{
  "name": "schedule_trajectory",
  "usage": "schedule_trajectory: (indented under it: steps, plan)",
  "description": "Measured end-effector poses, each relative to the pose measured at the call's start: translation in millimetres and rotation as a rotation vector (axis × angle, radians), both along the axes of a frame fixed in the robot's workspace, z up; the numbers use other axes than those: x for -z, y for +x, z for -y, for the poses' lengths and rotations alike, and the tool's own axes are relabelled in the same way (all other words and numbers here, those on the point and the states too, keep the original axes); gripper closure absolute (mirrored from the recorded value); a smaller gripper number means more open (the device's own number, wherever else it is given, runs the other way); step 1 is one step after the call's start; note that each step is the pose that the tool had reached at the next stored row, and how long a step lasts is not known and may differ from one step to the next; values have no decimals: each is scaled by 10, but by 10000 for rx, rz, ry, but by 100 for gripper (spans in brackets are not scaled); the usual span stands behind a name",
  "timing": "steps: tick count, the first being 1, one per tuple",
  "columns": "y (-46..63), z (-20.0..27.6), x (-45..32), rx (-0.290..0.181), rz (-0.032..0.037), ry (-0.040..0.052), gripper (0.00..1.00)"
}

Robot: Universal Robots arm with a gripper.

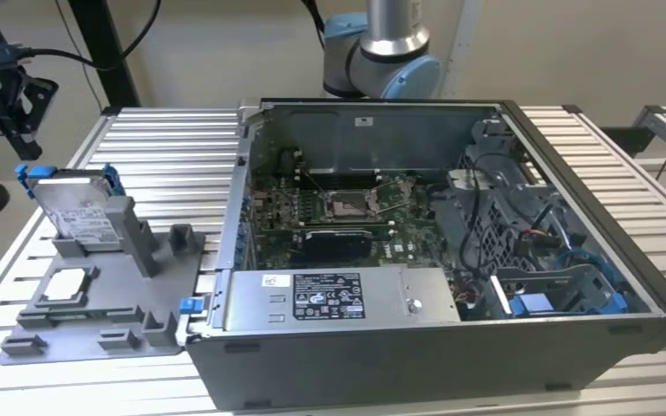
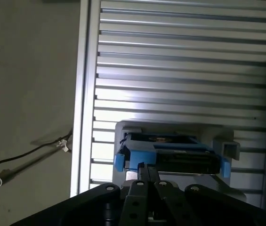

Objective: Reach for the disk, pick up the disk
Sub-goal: 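Reach for the disk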

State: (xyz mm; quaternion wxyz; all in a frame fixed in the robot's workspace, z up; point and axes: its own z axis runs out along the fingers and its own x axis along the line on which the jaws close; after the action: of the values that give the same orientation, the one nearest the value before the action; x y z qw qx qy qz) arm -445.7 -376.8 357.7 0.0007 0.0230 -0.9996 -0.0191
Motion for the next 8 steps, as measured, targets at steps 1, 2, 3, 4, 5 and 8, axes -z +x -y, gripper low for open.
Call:
schedule_trajectory:
  steps: [1, 2, 3, 4, 5, 8]
  plan:
    - [0, 0, 0, 1, 0, 0, 100]
    - [1, 1, 0, 0, -1, 0, 100]
    - [2, 1, 0, -1, -1, -1, 100]
    - [2, 1, 0, -1, 0, 0, 100]
    - [3, 1, 0, -1, -1, 0, 100]
    - [4, 1, 0, -1, -1, 0, 100]
